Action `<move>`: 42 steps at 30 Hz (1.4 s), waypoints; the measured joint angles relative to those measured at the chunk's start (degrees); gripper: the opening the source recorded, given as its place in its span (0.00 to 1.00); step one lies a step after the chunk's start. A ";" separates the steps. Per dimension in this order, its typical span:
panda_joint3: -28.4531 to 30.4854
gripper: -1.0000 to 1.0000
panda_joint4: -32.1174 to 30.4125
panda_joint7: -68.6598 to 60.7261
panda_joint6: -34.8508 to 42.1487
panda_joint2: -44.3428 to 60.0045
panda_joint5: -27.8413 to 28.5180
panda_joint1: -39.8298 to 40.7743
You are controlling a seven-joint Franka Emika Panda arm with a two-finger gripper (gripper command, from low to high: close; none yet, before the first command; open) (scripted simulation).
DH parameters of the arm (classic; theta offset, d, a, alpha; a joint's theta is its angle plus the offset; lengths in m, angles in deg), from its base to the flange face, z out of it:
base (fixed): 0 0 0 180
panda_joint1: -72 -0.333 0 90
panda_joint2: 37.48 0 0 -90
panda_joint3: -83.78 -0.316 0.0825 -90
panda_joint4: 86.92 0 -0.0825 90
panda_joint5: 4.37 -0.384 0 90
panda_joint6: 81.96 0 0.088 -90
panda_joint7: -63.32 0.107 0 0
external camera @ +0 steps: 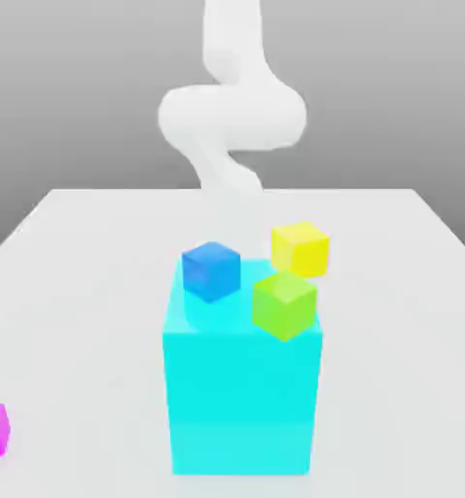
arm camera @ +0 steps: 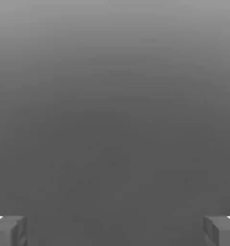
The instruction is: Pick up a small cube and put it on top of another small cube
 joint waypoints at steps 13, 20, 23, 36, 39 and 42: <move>3.80 0.50 -0.19 17.50 -8.52 27.33 1.82 11.99; 7.49 0.50 -0.30 24.72 -13.08 41.92 -0.15 18.17; 8.41 0.50 -0.34 27.06 -15.02 48.22 -2.07 19.96; 7.17 0.00 1.74 28.23 -25.88 70.29 -10.82 26.69; 7.16 0.00 1.74 28.26 -25.95 70.29 -10.80 26.69; 7.63 0.00 1.36 28.64 -24.64 68.64 -10.33 26.36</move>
